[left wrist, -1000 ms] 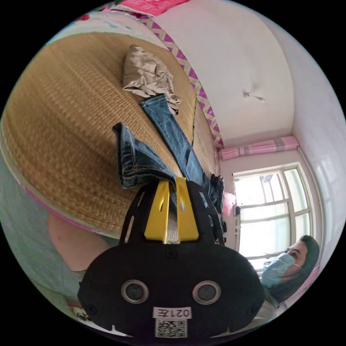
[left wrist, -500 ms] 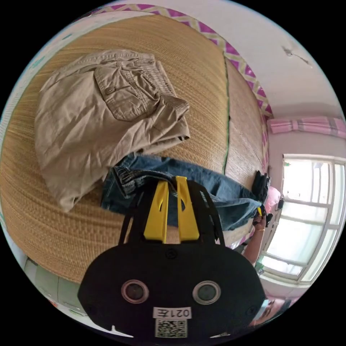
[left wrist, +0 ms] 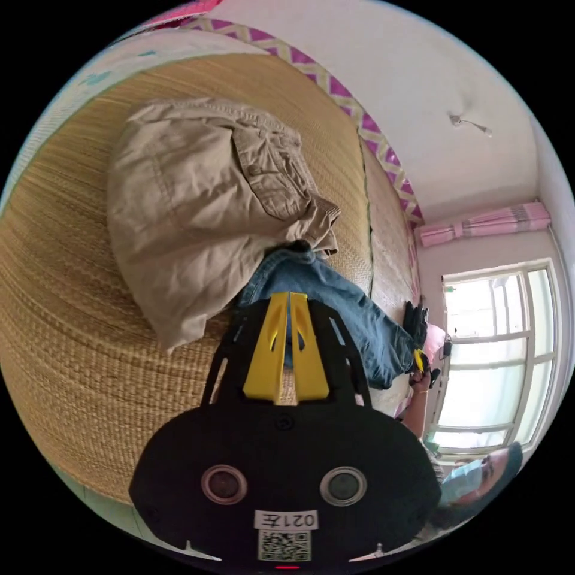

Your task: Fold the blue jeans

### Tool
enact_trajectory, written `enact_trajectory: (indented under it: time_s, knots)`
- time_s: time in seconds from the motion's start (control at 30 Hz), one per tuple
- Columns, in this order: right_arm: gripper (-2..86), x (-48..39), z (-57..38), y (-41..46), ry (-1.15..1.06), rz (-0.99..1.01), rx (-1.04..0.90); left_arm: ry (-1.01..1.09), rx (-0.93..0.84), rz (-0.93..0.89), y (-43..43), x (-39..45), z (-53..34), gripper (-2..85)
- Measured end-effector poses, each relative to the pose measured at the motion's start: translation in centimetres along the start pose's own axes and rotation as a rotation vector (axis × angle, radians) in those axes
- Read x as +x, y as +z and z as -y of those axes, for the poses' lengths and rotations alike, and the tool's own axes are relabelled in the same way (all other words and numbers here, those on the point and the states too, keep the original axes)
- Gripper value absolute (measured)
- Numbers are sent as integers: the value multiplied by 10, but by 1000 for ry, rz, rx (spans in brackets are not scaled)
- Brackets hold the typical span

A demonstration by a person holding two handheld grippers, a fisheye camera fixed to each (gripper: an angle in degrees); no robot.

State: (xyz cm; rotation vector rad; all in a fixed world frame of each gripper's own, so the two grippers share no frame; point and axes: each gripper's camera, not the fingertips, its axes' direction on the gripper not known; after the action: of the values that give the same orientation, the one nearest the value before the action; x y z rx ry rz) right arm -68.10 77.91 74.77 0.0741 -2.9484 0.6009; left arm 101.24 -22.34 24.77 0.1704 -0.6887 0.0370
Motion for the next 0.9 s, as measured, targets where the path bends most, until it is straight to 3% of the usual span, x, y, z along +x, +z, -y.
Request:
enact_trajectory:
  time_s: [0.13,0.33,0.5,0.9]
  knots:
    - [63,-55,-26,8,-147,115,-17,70,3,-77,17,-11,-55,42]
    - [62,-127,-68,66,-280,175,-196,-69,-31,-123,89,-42,-75,91]
    - [57,-152,-81,80,-272,246,-253,-147,-8,-104,107,-56,-71,0]
    - [26,-181,-68,23,-232,315,-211,46,3,-84,3,9,-146,-9]
